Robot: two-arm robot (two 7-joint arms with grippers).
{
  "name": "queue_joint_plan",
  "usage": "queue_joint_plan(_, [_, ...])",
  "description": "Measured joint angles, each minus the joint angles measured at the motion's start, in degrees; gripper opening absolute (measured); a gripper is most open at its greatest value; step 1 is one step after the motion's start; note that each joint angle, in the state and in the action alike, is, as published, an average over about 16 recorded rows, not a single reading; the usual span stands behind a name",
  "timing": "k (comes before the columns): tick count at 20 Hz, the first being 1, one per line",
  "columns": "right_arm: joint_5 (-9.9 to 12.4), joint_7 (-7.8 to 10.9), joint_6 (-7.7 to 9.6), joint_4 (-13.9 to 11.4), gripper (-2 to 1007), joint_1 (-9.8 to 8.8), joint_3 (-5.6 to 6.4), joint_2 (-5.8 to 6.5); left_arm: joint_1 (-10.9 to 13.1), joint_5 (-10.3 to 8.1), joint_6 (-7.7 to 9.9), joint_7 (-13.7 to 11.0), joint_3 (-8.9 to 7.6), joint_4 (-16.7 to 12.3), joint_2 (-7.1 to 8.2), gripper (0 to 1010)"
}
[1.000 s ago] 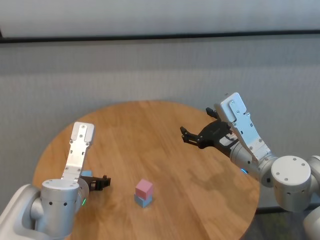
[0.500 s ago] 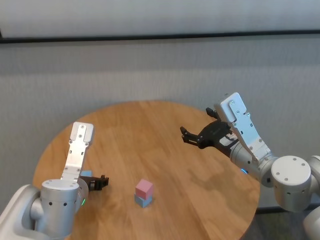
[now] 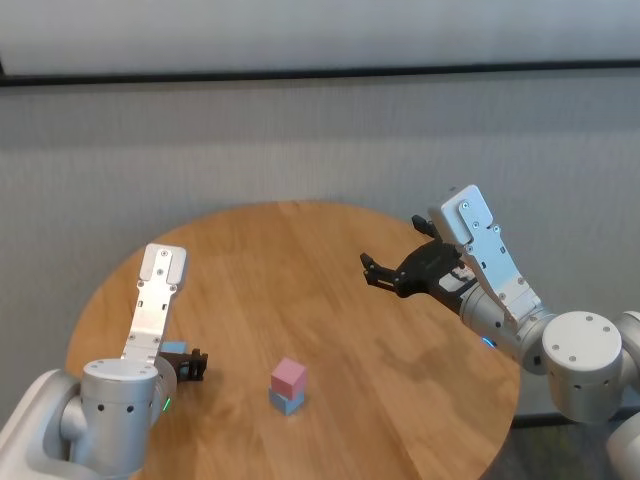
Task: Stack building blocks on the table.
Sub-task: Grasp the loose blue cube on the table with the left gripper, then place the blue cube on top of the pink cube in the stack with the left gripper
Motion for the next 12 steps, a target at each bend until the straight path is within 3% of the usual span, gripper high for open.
queue_joint_plan(6, [0.0,0.0,0.0,0.0,1001,0.0,0.0,0.0,0.0,-0.03,0.02,0.0,-0.03,-0.1,-0.02,482])
queue_joint_plan(12, [0.0,0.0,0.0,0.0,1001,0.0,0.0,0.0,0.1,-0.1,-0.33,-1.2,0.02,-0.7,0.23,409])
